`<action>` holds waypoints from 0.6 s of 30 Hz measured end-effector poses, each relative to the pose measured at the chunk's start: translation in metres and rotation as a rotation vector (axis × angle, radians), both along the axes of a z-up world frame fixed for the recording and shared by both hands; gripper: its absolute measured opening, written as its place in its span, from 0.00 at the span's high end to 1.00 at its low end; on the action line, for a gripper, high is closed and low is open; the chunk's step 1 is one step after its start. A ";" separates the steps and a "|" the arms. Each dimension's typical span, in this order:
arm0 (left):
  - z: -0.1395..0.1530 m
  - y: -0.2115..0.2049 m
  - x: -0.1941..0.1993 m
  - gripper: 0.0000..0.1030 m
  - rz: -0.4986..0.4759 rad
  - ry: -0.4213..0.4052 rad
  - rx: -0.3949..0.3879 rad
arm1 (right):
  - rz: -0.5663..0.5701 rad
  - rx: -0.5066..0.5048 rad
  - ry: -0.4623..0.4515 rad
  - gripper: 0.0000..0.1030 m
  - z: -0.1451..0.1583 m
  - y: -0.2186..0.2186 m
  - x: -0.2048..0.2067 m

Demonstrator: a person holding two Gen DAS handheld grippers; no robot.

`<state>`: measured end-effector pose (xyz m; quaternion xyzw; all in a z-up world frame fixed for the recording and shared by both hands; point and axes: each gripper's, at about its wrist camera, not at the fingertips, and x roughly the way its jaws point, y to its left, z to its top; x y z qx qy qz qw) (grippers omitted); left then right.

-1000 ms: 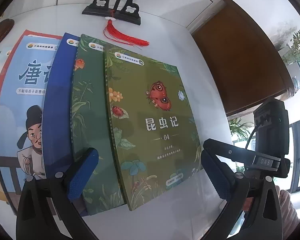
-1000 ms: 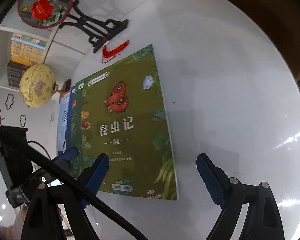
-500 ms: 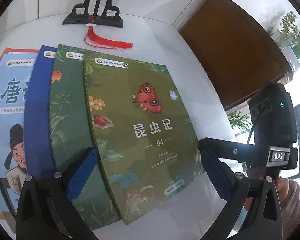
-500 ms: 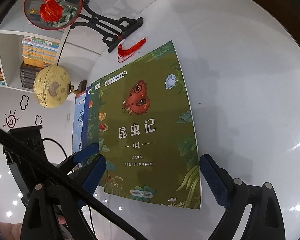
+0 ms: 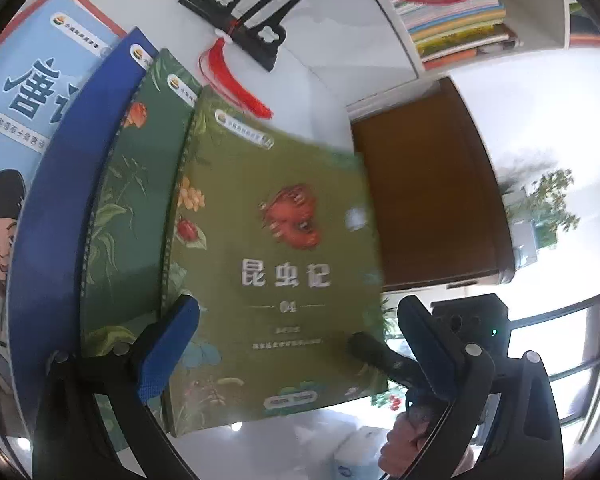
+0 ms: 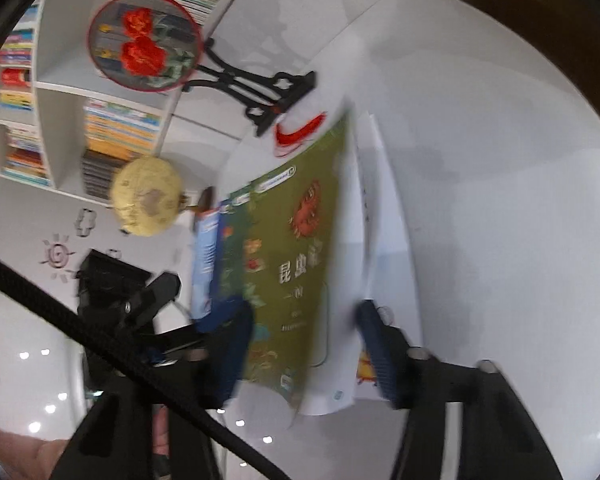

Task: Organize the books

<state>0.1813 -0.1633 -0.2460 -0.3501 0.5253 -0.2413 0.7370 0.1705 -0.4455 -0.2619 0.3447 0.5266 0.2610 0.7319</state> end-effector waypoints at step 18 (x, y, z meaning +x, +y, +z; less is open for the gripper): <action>0.005 -0.045 -0.007 0.09 -0.222 -0.020 0.340 | -0.071 0.078 0.038 0.94 0.010 0.003 -0.009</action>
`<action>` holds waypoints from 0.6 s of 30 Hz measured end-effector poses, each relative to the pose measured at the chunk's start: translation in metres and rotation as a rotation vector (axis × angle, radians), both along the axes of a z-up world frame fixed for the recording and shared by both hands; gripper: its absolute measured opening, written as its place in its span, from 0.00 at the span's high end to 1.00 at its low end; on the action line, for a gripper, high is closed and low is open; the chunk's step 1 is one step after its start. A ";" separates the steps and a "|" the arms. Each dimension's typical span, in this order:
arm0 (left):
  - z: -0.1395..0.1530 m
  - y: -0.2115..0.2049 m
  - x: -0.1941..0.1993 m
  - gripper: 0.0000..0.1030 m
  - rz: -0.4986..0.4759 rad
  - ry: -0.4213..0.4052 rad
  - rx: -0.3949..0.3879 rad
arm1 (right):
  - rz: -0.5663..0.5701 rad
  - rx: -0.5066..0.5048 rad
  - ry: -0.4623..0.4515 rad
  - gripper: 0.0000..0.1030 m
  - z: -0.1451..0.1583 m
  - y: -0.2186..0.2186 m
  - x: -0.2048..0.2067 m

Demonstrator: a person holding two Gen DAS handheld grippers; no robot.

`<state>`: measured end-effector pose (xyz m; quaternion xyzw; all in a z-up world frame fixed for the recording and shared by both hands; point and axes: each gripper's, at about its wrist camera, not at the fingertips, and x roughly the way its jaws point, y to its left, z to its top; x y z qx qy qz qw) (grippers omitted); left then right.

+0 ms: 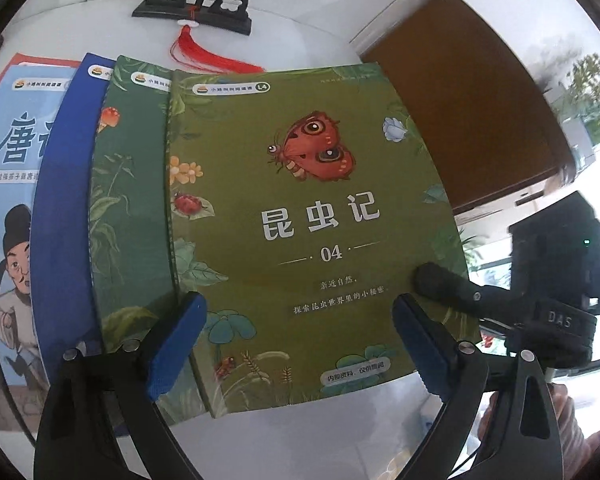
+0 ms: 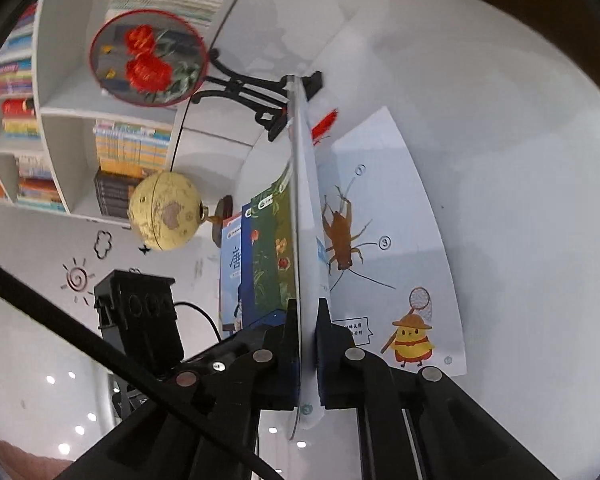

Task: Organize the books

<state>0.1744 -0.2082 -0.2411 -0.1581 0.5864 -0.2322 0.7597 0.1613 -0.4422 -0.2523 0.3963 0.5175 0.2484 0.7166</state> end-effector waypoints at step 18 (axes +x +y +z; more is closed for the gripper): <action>-0.005 0.007 -0.038 0.07 0.070 0.111 0.009 | 0.046 -0.284 0.065 0.92 -0.006 -0.027 -0.015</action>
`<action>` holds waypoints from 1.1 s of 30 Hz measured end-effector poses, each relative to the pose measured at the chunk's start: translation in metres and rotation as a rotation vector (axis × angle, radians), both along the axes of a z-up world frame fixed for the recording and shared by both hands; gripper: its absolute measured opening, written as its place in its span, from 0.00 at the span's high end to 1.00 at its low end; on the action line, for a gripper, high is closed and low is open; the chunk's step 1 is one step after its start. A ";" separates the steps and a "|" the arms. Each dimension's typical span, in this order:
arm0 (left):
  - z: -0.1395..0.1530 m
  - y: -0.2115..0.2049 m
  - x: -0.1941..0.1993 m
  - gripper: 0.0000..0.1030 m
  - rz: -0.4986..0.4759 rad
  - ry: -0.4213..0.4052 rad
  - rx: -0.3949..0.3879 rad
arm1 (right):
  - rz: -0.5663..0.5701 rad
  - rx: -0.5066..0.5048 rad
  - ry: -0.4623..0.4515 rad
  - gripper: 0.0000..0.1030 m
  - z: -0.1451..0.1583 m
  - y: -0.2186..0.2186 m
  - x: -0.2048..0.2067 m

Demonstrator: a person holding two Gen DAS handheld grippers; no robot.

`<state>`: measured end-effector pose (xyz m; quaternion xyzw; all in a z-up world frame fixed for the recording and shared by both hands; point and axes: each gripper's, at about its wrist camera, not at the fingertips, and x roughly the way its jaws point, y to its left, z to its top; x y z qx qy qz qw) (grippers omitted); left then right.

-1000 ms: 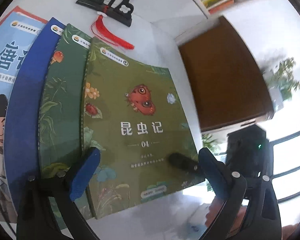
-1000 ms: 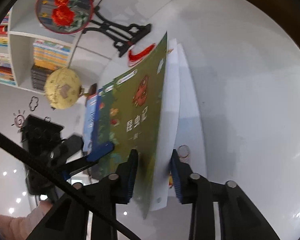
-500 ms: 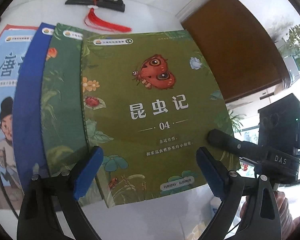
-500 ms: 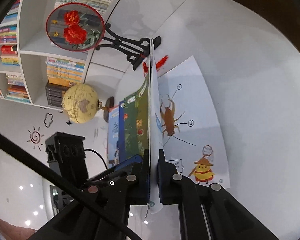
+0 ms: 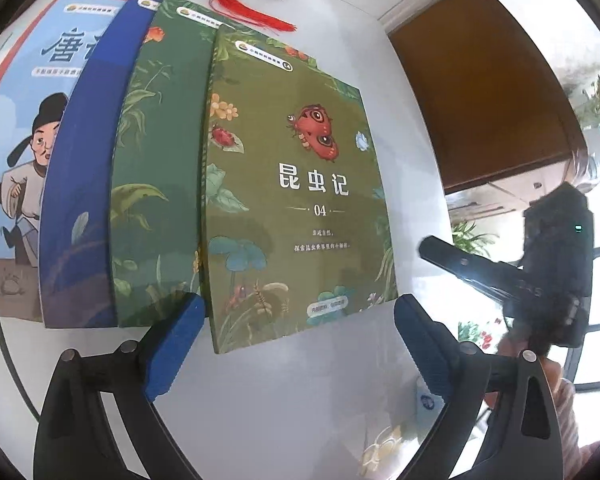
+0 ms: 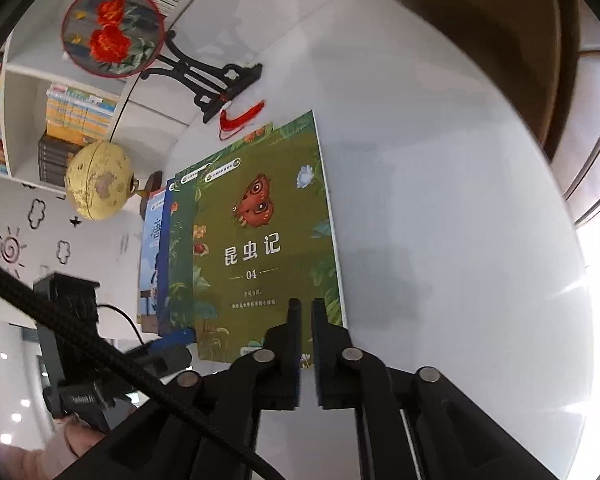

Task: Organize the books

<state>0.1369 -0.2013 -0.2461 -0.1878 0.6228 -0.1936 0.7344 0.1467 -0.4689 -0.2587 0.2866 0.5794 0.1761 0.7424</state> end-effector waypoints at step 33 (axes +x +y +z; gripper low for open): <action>0.021 -0.028 -0.045 0.41 -0.193 -0.086 0.139 | 0.216 -0.254 -0.024 0.89 -0.014 0.044 -0.020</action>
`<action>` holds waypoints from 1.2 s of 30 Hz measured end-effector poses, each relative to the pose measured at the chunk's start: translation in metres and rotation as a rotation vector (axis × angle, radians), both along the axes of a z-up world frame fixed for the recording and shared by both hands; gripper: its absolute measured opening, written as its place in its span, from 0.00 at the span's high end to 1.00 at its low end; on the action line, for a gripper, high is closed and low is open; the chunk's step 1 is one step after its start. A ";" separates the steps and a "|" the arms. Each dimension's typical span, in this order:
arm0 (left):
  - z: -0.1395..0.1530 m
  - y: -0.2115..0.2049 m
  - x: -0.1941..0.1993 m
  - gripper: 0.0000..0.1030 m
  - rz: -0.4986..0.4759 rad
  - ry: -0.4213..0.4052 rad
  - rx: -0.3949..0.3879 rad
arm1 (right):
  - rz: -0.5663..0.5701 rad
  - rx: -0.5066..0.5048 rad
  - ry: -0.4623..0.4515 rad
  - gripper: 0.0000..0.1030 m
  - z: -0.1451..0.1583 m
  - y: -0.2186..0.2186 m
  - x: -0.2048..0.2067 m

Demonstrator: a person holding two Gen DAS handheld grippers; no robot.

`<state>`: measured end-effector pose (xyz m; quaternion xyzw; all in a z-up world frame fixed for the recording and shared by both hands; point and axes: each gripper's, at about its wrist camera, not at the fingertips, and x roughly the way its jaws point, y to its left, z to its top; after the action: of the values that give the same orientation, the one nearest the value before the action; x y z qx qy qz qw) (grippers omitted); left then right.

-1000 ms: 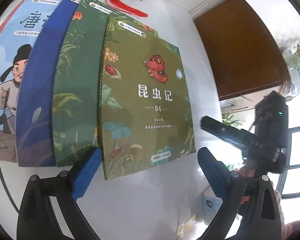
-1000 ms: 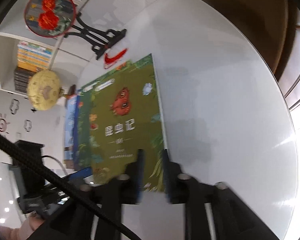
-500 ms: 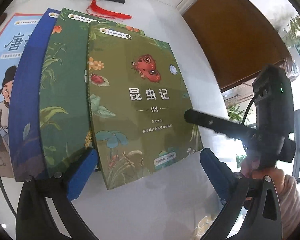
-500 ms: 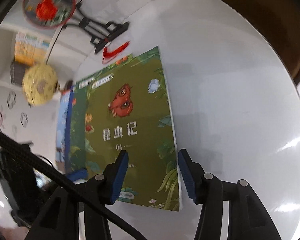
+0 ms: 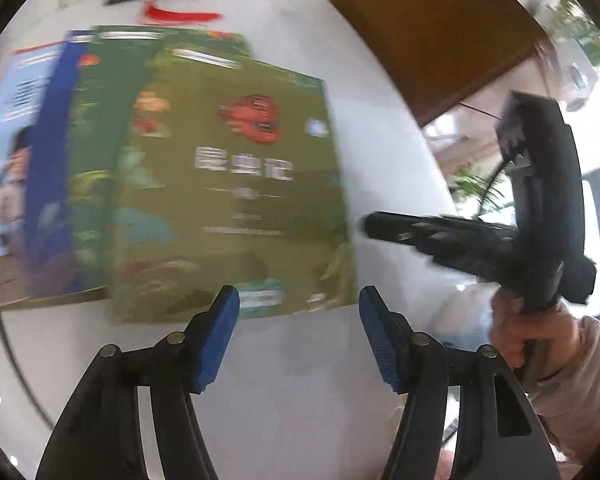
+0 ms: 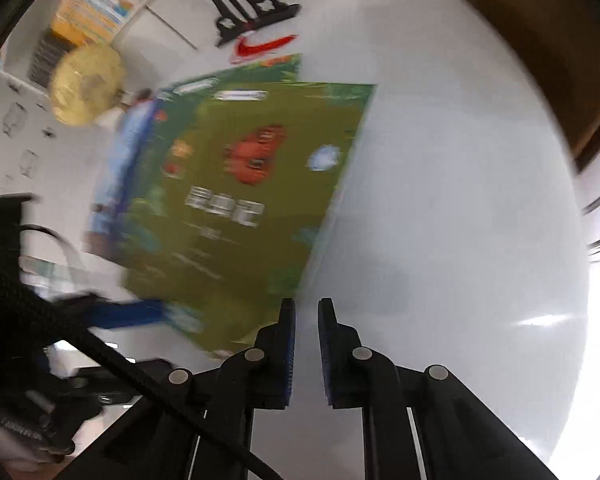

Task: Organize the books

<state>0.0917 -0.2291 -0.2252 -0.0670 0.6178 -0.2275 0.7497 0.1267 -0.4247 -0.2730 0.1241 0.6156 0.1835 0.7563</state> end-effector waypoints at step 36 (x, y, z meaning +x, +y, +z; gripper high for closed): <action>-0.003 0.027 0.017 0.71 -0.022 0.035 -0.059 | -0.099 0.044 0.026 0.72 -0.007 0.002 0.018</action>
<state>0.1086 -0.2016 -0.2278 -0.0861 0.6247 -0.2526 0.7339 0.1447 -0.4232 -0.2797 0.1735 0.6144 0.1579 0.7533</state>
